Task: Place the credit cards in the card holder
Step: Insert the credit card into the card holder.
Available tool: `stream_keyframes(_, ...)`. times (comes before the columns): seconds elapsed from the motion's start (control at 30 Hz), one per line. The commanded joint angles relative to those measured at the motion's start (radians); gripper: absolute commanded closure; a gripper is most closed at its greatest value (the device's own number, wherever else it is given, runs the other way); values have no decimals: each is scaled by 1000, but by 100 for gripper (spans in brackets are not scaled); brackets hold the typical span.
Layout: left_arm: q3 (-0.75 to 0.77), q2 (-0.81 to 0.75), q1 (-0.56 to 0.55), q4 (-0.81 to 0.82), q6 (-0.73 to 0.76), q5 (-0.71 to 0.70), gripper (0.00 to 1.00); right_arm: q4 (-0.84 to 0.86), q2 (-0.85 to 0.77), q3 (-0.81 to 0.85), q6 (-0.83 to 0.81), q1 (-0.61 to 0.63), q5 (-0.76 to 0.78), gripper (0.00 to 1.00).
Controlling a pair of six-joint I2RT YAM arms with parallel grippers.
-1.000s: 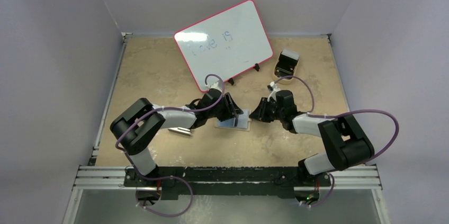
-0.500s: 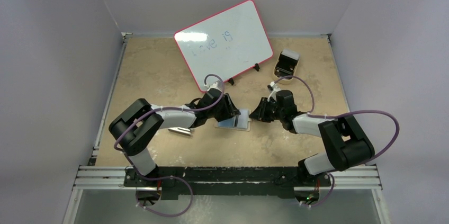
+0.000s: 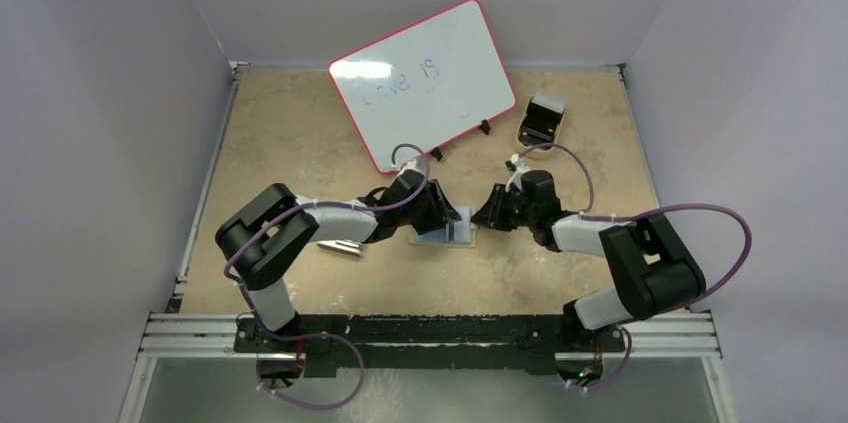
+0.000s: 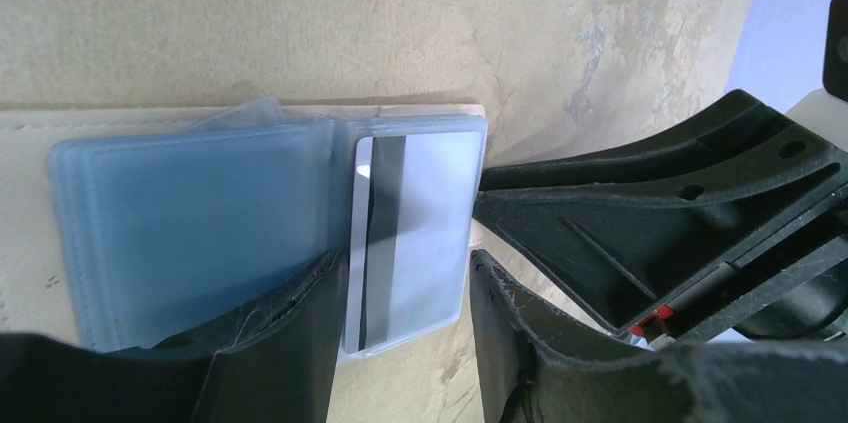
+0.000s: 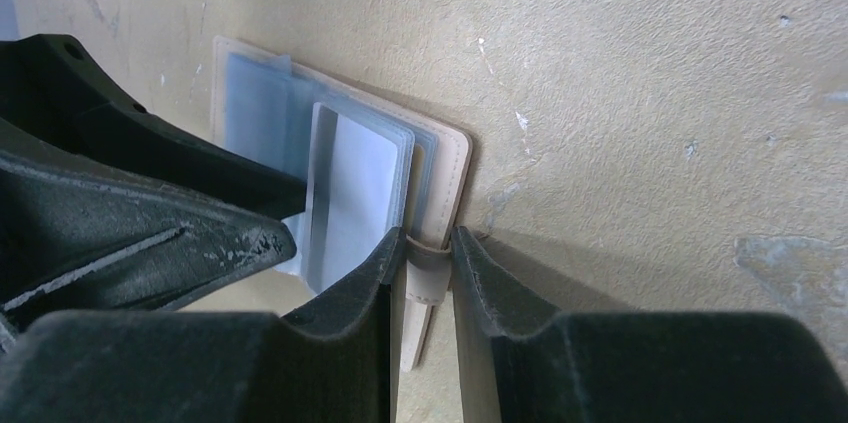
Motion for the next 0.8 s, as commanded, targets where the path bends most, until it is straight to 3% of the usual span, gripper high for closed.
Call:
stream_keyframes(0.0,59,-22,-34,37,-46,23,53,38,2,-4,5,5,8,75)
stream_keyframes(0.17,42,-78,-35,89,-67,20,53,33,-9,4,10,5,5,75)
stream_keyframes(0.53,56,-175,-35,-148,38,-131,53,-136,-119,68,-44,4,56,67)
stream_keyframes(0.77,42,-283,-35,-251,106,-215,52,-267,-191,212,-186,4,125,62)
